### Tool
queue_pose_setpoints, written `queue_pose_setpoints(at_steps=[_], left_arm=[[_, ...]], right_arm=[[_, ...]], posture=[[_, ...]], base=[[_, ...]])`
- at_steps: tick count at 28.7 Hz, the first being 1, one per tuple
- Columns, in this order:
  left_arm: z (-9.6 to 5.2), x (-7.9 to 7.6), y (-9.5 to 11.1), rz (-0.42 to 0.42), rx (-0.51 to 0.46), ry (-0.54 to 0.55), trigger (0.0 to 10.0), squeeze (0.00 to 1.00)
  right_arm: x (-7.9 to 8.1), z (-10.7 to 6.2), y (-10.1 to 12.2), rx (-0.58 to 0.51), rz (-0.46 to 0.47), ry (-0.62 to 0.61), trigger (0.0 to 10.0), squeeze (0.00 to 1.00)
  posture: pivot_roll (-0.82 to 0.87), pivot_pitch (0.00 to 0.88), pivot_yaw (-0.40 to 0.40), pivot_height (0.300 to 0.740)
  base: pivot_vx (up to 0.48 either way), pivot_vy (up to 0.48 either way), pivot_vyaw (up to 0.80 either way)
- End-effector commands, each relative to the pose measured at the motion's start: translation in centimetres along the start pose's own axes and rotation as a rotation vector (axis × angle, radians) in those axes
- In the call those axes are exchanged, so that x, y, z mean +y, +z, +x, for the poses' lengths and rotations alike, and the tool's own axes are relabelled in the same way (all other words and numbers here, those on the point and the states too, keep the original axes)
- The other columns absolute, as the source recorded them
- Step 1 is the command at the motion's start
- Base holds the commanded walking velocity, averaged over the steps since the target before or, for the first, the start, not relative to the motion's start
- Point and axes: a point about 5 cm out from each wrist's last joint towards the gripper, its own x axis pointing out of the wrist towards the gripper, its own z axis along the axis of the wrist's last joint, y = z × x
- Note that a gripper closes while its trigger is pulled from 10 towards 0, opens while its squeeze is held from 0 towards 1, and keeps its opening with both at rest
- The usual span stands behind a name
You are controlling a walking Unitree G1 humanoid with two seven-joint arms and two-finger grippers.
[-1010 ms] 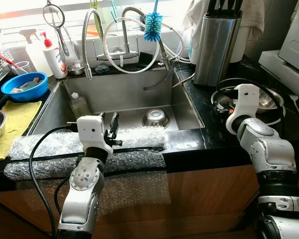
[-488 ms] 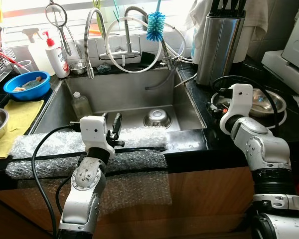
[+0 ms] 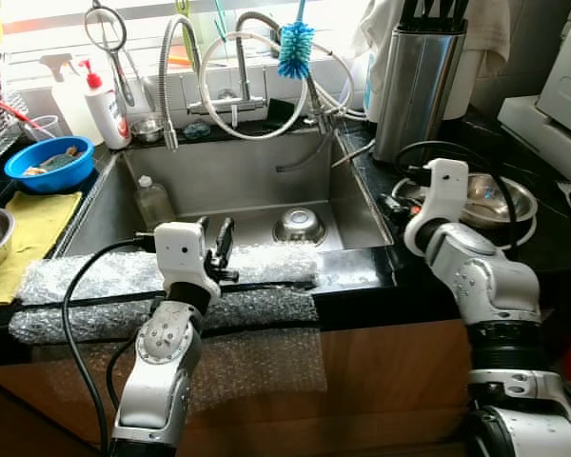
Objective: Kitchen organization
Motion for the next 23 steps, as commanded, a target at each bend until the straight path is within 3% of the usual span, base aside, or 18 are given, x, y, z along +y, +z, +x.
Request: queue_pose_setpoints(at_steps=[1,8,11,18,23], left_arm=[[-0.1,0.2,0.2,0.007,-0.002,0.003,10.0,0.00],[-0.1,0.2,0.1,0.006,0.001,0.000,10.0,0.00],[-0.1,0.2,0.2,0.004,-0.001,0.002,10.0,0.00],[-0.2,0.2,0.1,0.002,0.002,0.001,10.0,0.00],[-0.2,0.2,0.1,0.002,0.002,0.001,10.0,0.00]], right_arm=[[0.9,0.1,0.9,-0.022,-0.011,0.024,10.0,0.00],[1.5,0.2,1.2,-0.052,-0.004,0.032,10.0,0.00],[1.1,0.0,2.2,-0.118,-0.047,-0.012,10.0,0.00],[-0.2,-0.6,3.2,-0.149,-0.048,-0.077,10.0,0.00],[-0.2,-0.6,3.2,-0.152,-0.045,-0.081,10.0,0.00]], posture=[[-0.10,0.000,0.079,0.740],[-0.10,0.000,0.078,0.740],[-0.10,0.000,0.078,0.740],[-0.10,0.000,0.079,0.740],[-0.10,0.000,0.079,0.740]], base=[[0.000,0.000,0.00],[0.000,0.000,0.00],[0.000,0.000,0.00],[0.000,0.000,0.00],[0.000,0.000,0.00]])
